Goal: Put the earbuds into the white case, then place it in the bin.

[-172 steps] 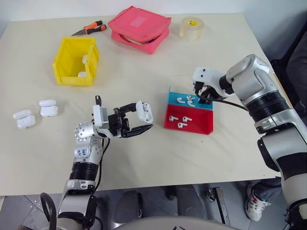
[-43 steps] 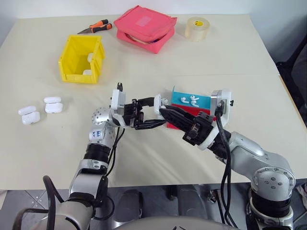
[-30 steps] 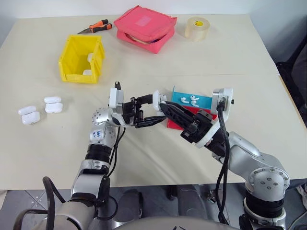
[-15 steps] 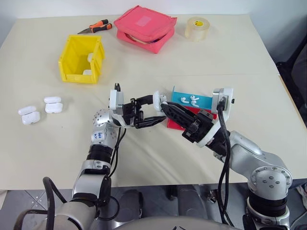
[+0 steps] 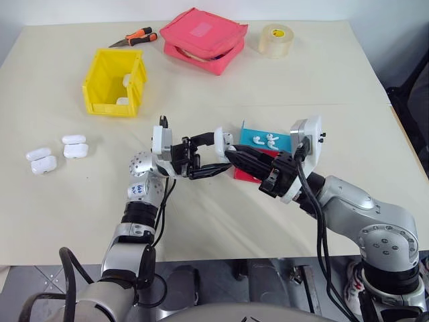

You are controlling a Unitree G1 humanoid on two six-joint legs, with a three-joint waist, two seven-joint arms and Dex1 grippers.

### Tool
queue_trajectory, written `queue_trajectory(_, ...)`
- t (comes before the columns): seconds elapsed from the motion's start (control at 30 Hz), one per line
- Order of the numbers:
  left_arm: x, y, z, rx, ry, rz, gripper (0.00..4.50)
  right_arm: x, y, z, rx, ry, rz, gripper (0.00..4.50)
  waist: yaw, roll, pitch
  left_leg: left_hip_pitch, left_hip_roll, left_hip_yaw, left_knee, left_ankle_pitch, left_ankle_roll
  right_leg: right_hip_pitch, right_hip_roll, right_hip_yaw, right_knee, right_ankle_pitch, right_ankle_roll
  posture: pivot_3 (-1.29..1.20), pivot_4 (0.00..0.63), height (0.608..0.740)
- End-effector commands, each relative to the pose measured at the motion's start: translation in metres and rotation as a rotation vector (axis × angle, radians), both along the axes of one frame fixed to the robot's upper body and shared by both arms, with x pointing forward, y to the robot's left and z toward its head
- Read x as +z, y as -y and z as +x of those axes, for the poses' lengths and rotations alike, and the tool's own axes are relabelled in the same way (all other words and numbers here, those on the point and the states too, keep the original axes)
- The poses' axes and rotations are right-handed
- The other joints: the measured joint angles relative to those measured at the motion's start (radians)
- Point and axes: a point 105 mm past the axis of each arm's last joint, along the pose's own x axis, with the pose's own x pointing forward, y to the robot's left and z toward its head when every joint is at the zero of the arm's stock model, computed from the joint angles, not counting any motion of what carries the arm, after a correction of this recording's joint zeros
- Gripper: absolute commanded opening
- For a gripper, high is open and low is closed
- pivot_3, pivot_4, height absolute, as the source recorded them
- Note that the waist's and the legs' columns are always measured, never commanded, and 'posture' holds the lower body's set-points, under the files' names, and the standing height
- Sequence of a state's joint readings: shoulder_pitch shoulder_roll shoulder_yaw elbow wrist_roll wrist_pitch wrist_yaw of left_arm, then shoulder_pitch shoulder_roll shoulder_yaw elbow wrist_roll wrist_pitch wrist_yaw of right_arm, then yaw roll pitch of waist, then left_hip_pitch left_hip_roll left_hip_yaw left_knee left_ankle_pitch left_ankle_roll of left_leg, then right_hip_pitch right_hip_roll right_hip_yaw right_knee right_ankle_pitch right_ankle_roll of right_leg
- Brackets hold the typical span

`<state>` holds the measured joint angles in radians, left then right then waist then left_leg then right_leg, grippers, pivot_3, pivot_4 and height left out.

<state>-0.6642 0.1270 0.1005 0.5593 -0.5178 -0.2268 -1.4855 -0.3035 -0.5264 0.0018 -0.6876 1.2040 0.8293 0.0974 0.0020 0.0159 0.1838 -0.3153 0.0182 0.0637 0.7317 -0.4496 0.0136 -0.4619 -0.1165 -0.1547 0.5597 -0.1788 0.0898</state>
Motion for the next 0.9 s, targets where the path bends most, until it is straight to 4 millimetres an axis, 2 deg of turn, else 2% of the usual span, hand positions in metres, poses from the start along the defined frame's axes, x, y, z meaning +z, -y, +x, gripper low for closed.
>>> queue_trajectory(0.03,0.032,-0.007,-0.009,-0.038,0.145,-0.091,2.79,-0.020,0.027,0.027,-0.175,-0.052,-0.112,0.50,0.000,0.000,0.000,0.000,0.000,0.000,0.000,0.000,0.000,0.000,0.000,0.000,0.000,0.000,0.000,0.00,0.150,0.740)
queue_trajectory(0.4,0.030,-0.006,-0.011,-0.052,0.138,-0.083,2.79,-0.011,0.018,0.026,-0.123,0.004,-0.151,0.50,-0.001,0.000,0.000,0.000,0.000,0.000,0.000,0.000,0.000,0.000,0.000,0.000,0.000,0.000,0.000,0.00,0.150,0.740)
queue_trajectory(0.57,0.029,-0.007,-0.010,-0.049,0.135,-0.075,2.79,-0.003,0.014,0.023,-0.094,0.055,-0.170,2.12,0.000,0.000,0.000,0.000,0.000,0.000,0.000,0.000,0.000,0.000,0.000,0.000,0.000,0.000,0.000,0.00,0.150,0.740)
queue_trajectory(0.9,0.026,-0.009,-0.007,-0.035,0.118,-0.060,2.79,0.009,0.015,0.016,-0.051,0.110,-0.183,2.12,0.000,0.000,0.000,0.000,0.000,0.000,0.000,0.000,0.000,0.000,0.000,0.000,0.000,0.000,0.000,0.00,0.150,0.740)
